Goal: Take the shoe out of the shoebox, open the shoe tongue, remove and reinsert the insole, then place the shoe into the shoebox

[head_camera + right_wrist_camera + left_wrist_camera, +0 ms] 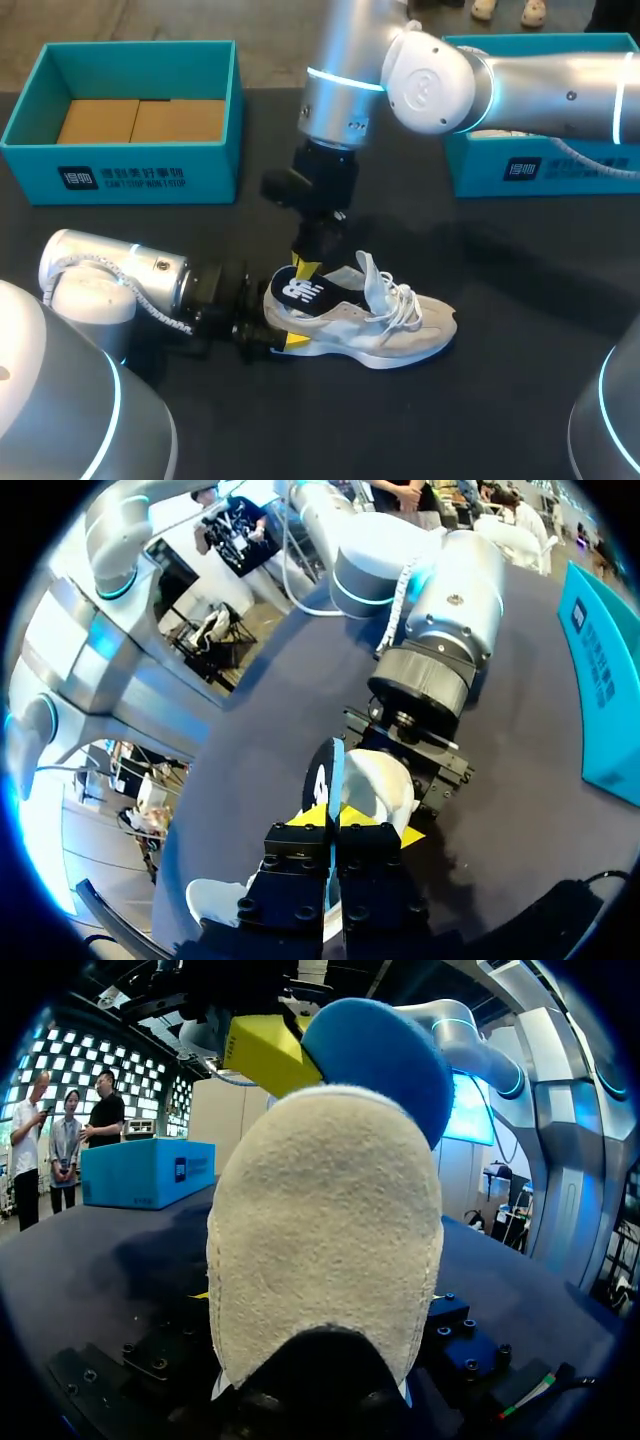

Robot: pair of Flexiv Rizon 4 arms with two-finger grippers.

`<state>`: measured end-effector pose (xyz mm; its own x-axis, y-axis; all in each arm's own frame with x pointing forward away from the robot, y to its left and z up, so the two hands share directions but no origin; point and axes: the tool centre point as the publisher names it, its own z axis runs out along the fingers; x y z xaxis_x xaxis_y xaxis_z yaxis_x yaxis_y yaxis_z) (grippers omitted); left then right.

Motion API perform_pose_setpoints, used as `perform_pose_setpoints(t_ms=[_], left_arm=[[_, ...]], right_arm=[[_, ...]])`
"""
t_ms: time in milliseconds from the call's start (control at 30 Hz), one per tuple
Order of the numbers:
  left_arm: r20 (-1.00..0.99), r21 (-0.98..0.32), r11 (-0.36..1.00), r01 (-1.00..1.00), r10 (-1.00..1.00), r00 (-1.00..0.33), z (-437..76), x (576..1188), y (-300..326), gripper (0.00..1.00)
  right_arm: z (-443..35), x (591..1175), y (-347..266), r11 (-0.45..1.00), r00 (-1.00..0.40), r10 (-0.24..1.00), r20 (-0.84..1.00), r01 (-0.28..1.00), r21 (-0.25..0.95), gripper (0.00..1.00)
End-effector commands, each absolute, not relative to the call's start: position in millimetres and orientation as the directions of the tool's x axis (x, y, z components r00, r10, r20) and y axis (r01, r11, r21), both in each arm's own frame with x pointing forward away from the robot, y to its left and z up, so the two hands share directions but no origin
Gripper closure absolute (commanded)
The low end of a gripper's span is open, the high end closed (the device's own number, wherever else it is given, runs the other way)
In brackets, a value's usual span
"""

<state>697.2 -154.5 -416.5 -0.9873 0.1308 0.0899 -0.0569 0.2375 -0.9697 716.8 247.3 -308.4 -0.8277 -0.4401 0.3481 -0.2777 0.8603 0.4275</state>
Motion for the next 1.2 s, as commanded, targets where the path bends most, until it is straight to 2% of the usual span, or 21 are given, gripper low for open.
perform_pose_setpoints(t_ms=[33, 433, 667, 700, 767, 833, 967, 1200], left_arm=[[0.090, -0.970, 0.238, -0.057, 0.129, -0.988, -419, 696, -154, 1.00], [0.090, -0.970, 0.238, -0.057, 0.129, -0.988, -419, 696, -154, 1.00], [0.090, -0.970, 0.238, -0.057, 0.129, -0.988, -419, 696, -154, 1.00], [0.090, -0.970, 0.238, -0.057, 0.129, -0.988, -419, 696, -154, 1.00], [0.090, -0.970, 0.238, -0.057, 0.129, -0.988, -419, 696, -154, 1.00], [0.090, -0.970, 0.238, -0.057, 0.129, -0.988, -419, 696, -154, 1.00], [0.090, -0.970, 0.238, -0.057, 0.129, -0.988, -419, 696, -154, 1.00], [0.090, -0.970, 0.238, -0.057, 0.129, -0.988, -419, 696, -154, 1.00]], right_arm=[[-307, 716, 244, 0.860, -0.832, -0.437, 0.341, -0.276, 0.428, 1.00], [-302, 723, 270, 0.835, -0.805, -0.498, 0.324, -0.344, 0.429, 1.00], [-309, 727, 273, 0.834, -0.795, -0.502, 0.342, -0.338, 0.437, 1.00], [-311, 727, 272, 0.834, -0.795, -0.499, 0.346, -0.331, 0.442, 0.94], [-314, 728, 271, 0.834, -0.794, -0.497, 0.349, -0.326, 0.446, 0.74], [-313, 727, 267, 0.836, -0.799, -0.489, 0.350, -0.314, 0.451, 0.65], [-312, 728, 260, 0.842, -0.813, -0.465, 0.350, -0.284, 0.459, 0.59], [-316, 727, 247, 0.850, -0.837, -0.411, 0.362, -0.208, 0.483, 0.63]])
